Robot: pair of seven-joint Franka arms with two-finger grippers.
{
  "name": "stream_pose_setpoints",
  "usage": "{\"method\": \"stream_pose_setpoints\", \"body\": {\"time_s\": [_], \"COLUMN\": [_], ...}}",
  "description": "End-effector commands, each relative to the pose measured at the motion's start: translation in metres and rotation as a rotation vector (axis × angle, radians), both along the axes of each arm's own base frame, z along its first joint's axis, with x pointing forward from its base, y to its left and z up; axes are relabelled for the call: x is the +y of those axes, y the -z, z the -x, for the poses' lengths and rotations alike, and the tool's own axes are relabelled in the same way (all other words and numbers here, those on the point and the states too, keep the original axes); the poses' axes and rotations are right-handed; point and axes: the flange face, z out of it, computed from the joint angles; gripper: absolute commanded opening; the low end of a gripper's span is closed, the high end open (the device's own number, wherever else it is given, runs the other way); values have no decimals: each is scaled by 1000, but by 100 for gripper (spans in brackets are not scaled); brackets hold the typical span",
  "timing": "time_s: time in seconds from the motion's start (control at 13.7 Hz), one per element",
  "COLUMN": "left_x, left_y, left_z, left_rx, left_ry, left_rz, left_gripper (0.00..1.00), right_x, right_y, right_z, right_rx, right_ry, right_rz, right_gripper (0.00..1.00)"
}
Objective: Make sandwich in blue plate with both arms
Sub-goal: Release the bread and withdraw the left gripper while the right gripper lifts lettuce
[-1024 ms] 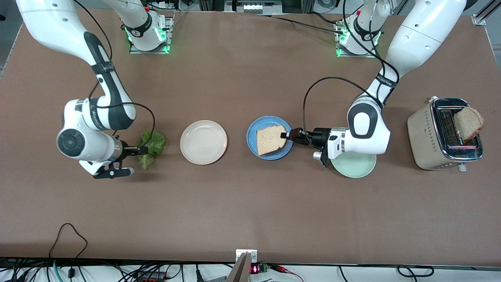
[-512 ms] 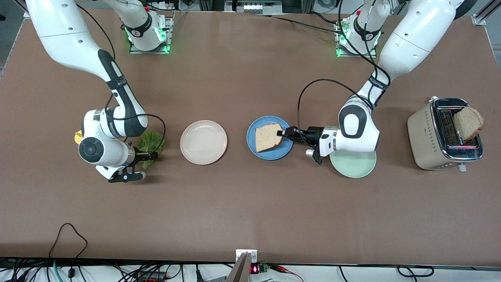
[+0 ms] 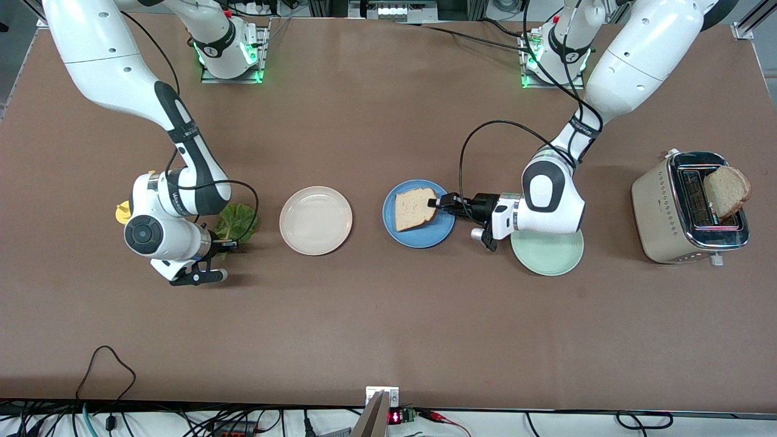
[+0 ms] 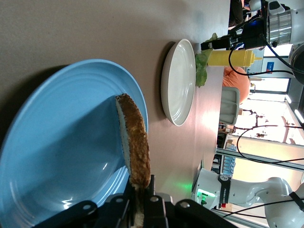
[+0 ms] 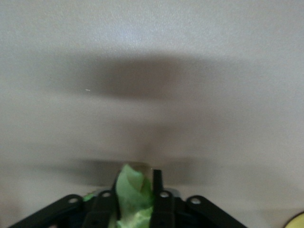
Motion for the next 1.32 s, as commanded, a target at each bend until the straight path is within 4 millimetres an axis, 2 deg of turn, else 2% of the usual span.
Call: {"method": "stream_pose_setpoints", "body": {"time_s": [0.0, 0.15, 0.29, 0.44, 0.59, 0.8, 0.88, 1.02, 1.24], "left_x": [2, 6, 21, 39, 52, 65, 70, 81, 116], "left_y": [-4, -20, -34, -48, -70, -107, -119, -137, -152], "left_z": [-1, -6, -11, -15, -19, -21, -19, -23, -35], "left_rx": [-25, -51, -102, -111, -119, -120, -115, -133, -202], "left_ry": [-8, -8, 54, 144, 256, 366, 402, 493, 625], "left_rz": [10, 6, -52, -113, -214, -404, -496, -684, -933], "left_gripper": [100, 100, 100, 100, 100, 100, 100, 100, 100], "right_x": [0, 6, 13, 32, 80, 164, 191, 234, 305], "right_y": [-23, -52, -87, -123, -167, -215, -225, -235, -245], "right_z": [-7, -8, -11, -11, -8, 8, 17, 30, 48], "right_rx": [-21, -23, -32, -29, -8, -44, -61, -85, -134], "right_ry": [-15, -44, -116, -239, -341, -515, -570, -657, -748], "right_rz": [-4, 0, -8, -20, -37, -88, -104, -148, -247], "right_gripper": [0, 0, 0, 0, 0, 0, 0, 0, 0]}}
